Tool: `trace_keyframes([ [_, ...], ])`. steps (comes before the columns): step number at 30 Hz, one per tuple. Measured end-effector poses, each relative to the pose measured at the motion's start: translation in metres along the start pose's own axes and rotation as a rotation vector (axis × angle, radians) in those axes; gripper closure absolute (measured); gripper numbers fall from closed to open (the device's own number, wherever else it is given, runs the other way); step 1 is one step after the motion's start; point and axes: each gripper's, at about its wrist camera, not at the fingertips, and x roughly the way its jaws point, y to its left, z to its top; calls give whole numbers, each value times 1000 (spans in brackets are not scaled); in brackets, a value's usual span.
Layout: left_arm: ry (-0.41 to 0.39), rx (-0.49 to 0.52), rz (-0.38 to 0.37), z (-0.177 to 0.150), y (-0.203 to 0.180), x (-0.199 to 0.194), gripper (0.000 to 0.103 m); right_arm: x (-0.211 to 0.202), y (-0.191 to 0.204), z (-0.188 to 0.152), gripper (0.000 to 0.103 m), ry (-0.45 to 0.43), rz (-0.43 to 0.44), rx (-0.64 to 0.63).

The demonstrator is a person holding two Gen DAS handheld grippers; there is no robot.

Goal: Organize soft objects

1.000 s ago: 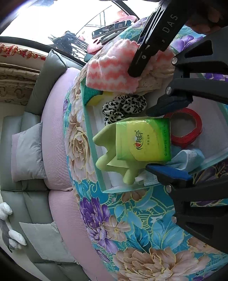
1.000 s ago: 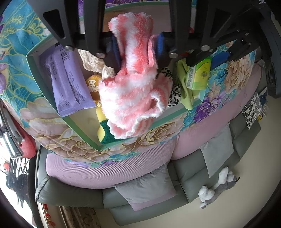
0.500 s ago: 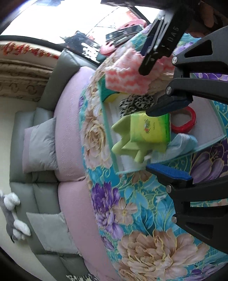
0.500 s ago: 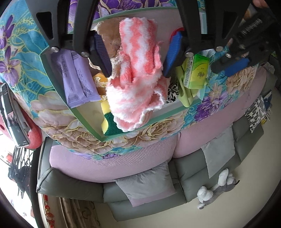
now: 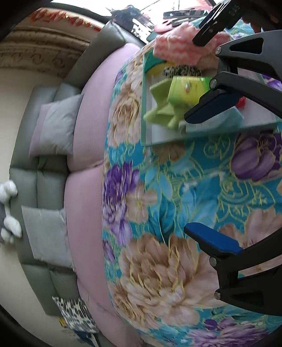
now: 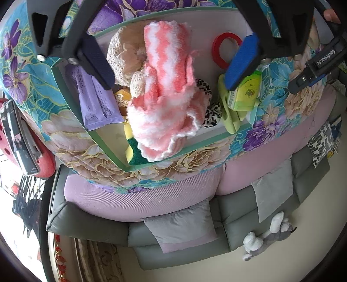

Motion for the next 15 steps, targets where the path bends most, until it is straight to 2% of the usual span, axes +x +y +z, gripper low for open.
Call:
trace_keyframes([
  [4,-22,-18,35,-9,13,-7,9,-3,10,-3,0,-1,-2,-25],
  [7,-20,-12,34,-20,16,-10,3,-6,19,-8,0,-2,2,-46],
  [15,-16,0,56,-49,26,-19,3,-17,33,-21,0,1,20,-74],
])
